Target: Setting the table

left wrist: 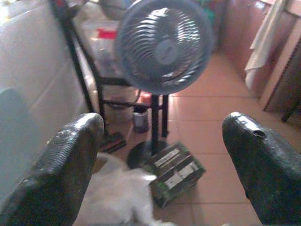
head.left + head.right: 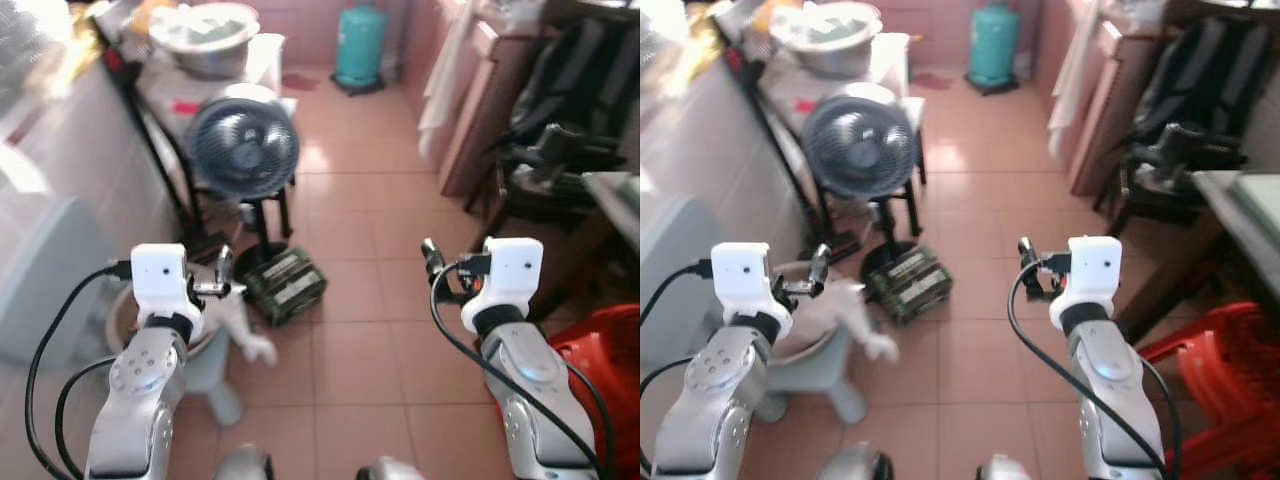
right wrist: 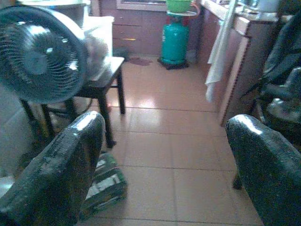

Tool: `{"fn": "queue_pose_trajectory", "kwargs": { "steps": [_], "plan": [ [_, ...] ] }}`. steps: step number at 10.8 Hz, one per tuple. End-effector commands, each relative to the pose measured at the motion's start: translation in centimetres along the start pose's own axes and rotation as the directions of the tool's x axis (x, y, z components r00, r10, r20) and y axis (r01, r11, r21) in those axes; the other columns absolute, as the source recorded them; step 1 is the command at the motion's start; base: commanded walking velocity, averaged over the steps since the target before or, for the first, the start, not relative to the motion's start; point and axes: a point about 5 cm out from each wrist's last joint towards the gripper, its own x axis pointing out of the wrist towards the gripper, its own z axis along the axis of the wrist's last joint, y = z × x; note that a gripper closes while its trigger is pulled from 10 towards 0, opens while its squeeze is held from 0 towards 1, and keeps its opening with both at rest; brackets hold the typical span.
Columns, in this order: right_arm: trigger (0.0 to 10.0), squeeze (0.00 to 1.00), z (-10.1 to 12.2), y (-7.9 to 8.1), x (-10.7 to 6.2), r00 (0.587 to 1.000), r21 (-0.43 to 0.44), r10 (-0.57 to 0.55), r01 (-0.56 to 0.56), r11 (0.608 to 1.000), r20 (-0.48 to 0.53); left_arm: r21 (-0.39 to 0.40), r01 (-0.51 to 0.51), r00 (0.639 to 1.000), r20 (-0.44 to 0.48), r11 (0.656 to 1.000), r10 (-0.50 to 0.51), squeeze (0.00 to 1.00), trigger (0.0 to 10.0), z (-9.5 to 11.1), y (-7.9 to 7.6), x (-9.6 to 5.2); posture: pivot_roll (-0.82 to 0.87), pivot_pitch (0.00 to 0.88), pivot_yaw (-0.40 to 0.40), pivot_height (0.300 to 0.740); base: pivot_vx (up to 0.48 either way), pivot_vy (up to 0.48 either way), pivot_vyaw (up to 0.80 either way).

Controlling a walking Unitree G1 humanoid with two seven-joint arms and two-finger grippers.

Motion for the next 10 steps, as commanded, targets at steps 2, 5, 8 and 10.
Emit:
{"fn": "queue_pose_trajectory", "kwargs": {
  "steps": [2,5,8,10],
  "plan": [
    [10.0,0.00,-0.04,0.61,0.19,1.000,-0.007,0.026,-0.026,1.000,0.001,0.007,-0.004,1.000,-0.003,1.000,0.004,0.00,10.0,-0.04,0.31,0.08,0.02,0.000,0.005,0.740,-0.289,0.306,0.00],
    [10.0,0.00,-0.02,0.31,0.44,1.000,-0.012,0.007,-0.007,1.000,0.002,0.013,0.002,1.000,0.011,1.000,-0.002,0.00,10.0,0.23,0.21,0.40,0.02,0.000,0.009,0.740,-0.096,0.101,0.00],
    [10.0,0.00,-0.39,0.09,0.25,1.000,-0.034,-0.021,0.021,0.999,-0.006,-0.049,0.060,0.997,0.042,0.997,-0.058,0.00,10.0,0.48,-0.26,-0.13,0.02,0.000,0.012,0.740,0.000,0.000,0.00],
    [10.0,0.00,-0.75,-0.07,0.35,0.999,-0.024,-0.046,0.045,0.999,-0.026,-0.022,0.104,0.993,0.056,0.994,-0.102,0.00,10.0,0.77,-0.59,-0.05,0.02,0.000,0.018,0.740,0.000,0.000,-0.75]
  ]
}}
